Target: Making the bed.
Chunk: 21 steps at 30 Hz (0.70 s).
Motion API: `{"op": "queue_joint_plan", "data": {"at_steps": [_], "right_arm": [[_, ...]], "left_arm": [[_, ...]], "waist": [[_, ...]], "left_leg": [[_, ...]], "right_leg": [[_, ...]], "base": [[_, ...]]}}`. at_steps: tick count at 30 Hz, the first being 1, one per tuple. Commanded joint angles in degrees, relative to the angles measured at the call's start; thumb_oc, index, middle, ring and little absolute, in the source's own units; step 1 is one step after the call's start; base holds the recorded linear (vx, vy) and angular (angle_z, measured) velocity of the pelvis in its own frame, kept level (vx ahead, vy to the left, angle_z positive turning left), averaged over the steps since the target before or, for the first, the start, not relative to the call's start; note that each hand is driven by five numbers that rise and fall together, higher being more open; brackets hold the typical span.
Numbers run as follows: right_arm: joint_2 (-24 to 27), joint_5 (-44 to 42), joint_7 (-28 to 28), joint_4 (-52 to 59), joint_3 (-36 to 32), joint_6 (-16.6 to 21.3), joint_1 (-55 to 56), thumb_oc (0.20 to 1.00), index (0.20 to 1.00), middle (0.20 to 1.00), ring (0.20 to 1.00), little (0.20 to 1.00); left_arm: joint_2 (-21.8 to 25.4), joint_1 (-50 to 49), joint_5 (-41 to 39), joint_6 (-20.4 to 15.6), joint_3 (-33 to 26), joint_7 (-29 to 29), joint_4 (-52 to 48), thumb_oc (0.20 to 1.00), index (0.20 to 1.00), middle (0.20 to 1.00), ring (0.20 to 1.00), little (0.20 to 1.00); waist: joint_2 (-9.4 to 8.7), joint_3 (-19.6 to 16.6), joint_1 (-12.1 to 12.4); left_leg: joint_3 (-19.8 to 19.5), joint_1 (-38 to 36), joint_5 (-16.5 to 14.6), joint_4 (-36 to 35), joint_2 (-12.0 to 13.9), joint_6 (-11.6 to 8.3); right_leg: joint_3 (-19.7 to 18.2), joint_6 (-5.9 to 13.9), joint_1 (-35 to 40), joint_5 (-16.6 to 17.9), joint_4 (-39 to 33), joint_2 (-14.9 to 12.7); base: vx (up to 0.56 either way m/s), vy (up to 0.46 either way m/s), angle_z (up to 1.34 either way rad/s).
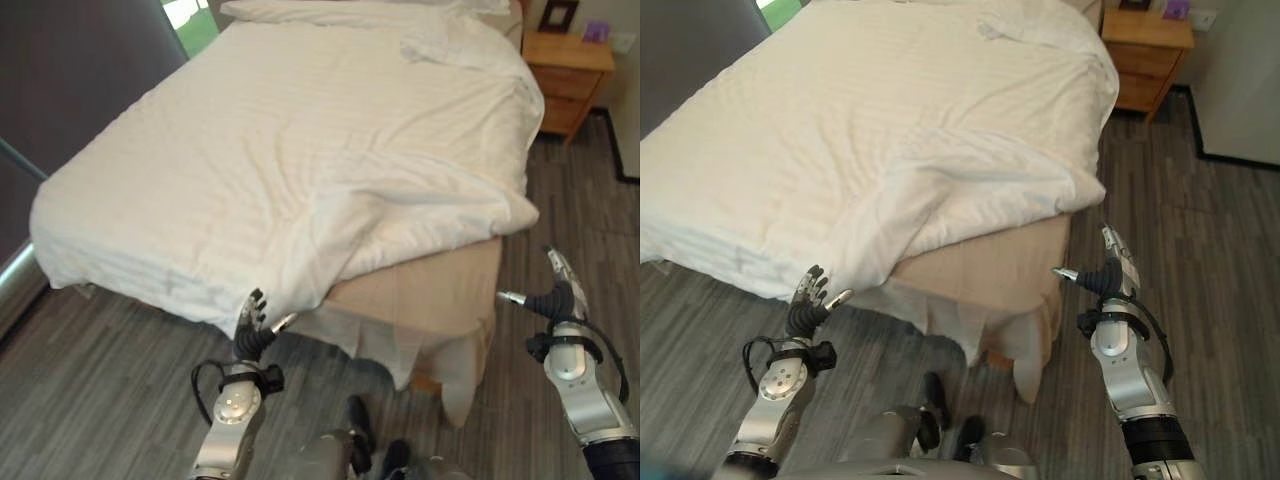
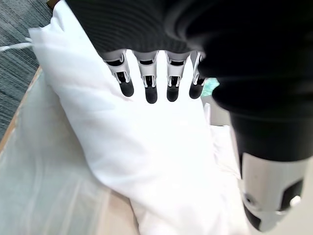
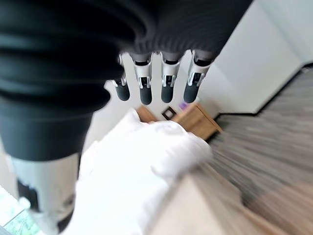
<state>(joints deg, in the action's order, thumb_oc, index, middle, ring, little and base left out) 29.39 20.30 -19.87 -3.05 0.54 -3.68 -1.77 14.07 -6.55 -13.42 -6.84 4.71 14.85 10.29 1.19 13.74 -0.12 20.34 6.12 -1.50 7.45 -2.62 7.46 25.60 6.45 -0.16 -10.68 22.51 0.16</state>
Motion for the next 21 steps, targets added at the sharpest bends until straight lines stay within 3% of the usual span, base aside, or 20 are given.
{"op": "queue_joint_plan", "data": {"at_steps": [1, 2, 3, 6, 7, 8, 9, 10, 12, 18, 21], "right_arm": [[3.01, 5.17, 1.18, 4.73, -1.25, 3.03, -6.93, 1.000, 1.000, 1.000, 1.000, 1.000], [4.73, 7.05, 1.64, 6.55, -0.11, 3.80, -9.80, 1.000, 1.000, 1.000, 1.000, 1.000], [5.40, 7.49, 1.99, 7.54, 0.50, 3.95, -10.98, 1.000, 1.000, 1.000, 1.000, 1.000], [5.71, 8.63, 2.19, 8.96, 1.64, 3.18, -14.66, 1.000, 1.000, 1.000, 1.000, 1.000], [5.70, 8.64, 2.16, 8.90, 1.69, 3.18, -14.80, 1.000, 1.000, 1.000, 1.000, 1.000], [6.43, 10.05, 0.27, 7.60, 1.27, 2.32, -15.02, 1.000, 1.000, 1.000, 1.000, 1.000], [5.72, 10.17, 0.66, 9.28, 1.47, 2.31, -14.13, 1.000, 1.000, 1.000, 1.000, 1.000], [4.54, 11.47, 1.93, 9.76, 4.07, 2.52, -16.97, 1.000, 1.000, 1.000, 1.000, 1.000], [4.73, 12.46, 2.41, 8.25, 5.63, 1.71, -19.24, 1.000, 1.000, 1.000, 1.000, 1.000], [6.23, 9.60, 2.28, -3.97, 11.77, -0.68, -29.66, 1.000, 1.000, 1.000, 1.000, 1.000], [7.27, 6.18, 1.05, -16.64, 15.95, -2.76, -37.14, 1.000, 1.000, 1.000, 1.000, 1.000]], "left_arm": [[3.90, 1.37, -1.73, -1.15, -0.42, 0.28, -0.24, 1.000, 1.000, 1.000, 1.000, 1.000], [4.45, 1.54, -2.54, -1.15, -0.27, 0.03, 0.12, 1.000, 1.000, 1.000, 1.000, 1.000], [4.66, 1.24, -2.72, -1.18, -0.10, -0.20, 0.32, 1.000, 1.000, 1.000, 1.000, 1.000], [5.21, 1.92, -5.13, -0.95, 0.01, -0.41, 0.89, 1.000, 1.000, 1.000, 1.000, 1.000], [5.22, 1.98, -5.15, -0.94, -0.05, -0.42, 0.89, 1.000, 1.000, 1.000, 1.000, 1.000], [5.56, 2.04, -4.87, -0.57, -0.15, 1.40, 1.53, 1.000, 1.000, 1.000, 1.000, 1.000], [5.74, 1.98, -4.62, -0.05, -0.25, -0.27, 1.97, 1.000, 1.000, 1.000, 1.000, 1.000], [5.29, 1.41, -5.02, -0.10, -1.41, -0.81, 3.12, 1.000, 1.000, 1.000, 1.000, 1.000], [3.93, 0.15, -6.16, -0.15, -2.88, 0.00, 3.55, 1.000, 1.000, 1.000, 1.000, 1.000], [2.59, -3.77, -10.19, -0.12, -4.55, -1.17, 6.75, 1.000, 1.000, 1.000, 1.000, 1.000], [3.21, -3.53, -12.40, -0.46, -3.72, -1.36, 10.12, 1.000, 1.000, 1.000, 1.000, 1.000]], "waist": [[-0.92, -0.85, 1.26], [-0.66, 0.24, 0.77], [-0.98, 0.50, 0.98], [-2.01, 0.63, 0.43], [-1.95, 0.66, 0.31], [-2.40, 0.64, 0.37], [-3.11, -0.11, 1.16], [-3.74, -0.85, 2.35], [-3.42, -1.77, 2.99], [-3.19, -3.30, 6.33], [-3.46, -3.42, 8.59]], "left_leg": [[-5.44, -11.38, 0.39, -12.45, 1.68, -4.90], [-8.19, -12.63, -0.14, -12.45, 2.43, -5.16], [-9.55, -12.92, -0.46, -12.45, 2.45, -5.69], [-14.53, -12.53, -0.49, -12.45, 3.45, -8.19], [-14.62, -12.38, -0.28, -12.45, 3.55, -8.22], [-16.01, -12.43, -0.89, -12.45, 3.64, -8.58], [-18.49, -12.05, -0.35, -12.45, 3.38, -8.66], [-18.26, -12.04, -0.98, -12.45, 3.18, -9.06], [-18.49, -12.03, -0.82, -12.45, 3.50, -9.41], [-20.81, -10.98, 0.45, -12.45, 3.89, -11.33], [-22.79, -9.51, 1.57, -12.45, 3.91, -12.61]], "right_leg": [[-6.85, 6.94, -2.07, 13.16, 7.75, -12.18], [-10.29, 6.13, -6.34, 13.34, 10.53, -11.41], [-11.04, 5.30, -6.58, 12.24, 7.75, -11.74], [-15.80, 3.51, -5.04, 9.23, -7.30, -9.69], [-15.64, 3.42, -4.88, 9.69, -7.85, -9.56], [-18.88, 3.00, -2.93, 8.71, -15.77, -8.77], [-20.52, 2.33, -1.41, 6.34, -14.65, -7.96], [-18.24, 2.82, 0.25, 8.14, -16.87, -9.57], [-17.00, 2.69, 1.90, 9.53, -19.29, -9.77], [-13.20, 1.59, 6.74, 9.50, -23.82, -9.06], [-9.70, 1.19, 8.22, 9.65, -25.70, -8.89]], "base": [[0.17, 0.007, 0.48], [0.19, -0.071, 0.59], [0.25, -0.147, 0.84], [0.16, -0.227, 0.97], [0.13, -0.187, 1.08], [0.10, -0.159, 1.69], [0.19, -0.242, 1.68], [0.16, -0.179, 1.76], [0.14, -0.164, 0.91], [0.11, -0.104, 0.22], [0.09, -0.058, 0.53]]}}
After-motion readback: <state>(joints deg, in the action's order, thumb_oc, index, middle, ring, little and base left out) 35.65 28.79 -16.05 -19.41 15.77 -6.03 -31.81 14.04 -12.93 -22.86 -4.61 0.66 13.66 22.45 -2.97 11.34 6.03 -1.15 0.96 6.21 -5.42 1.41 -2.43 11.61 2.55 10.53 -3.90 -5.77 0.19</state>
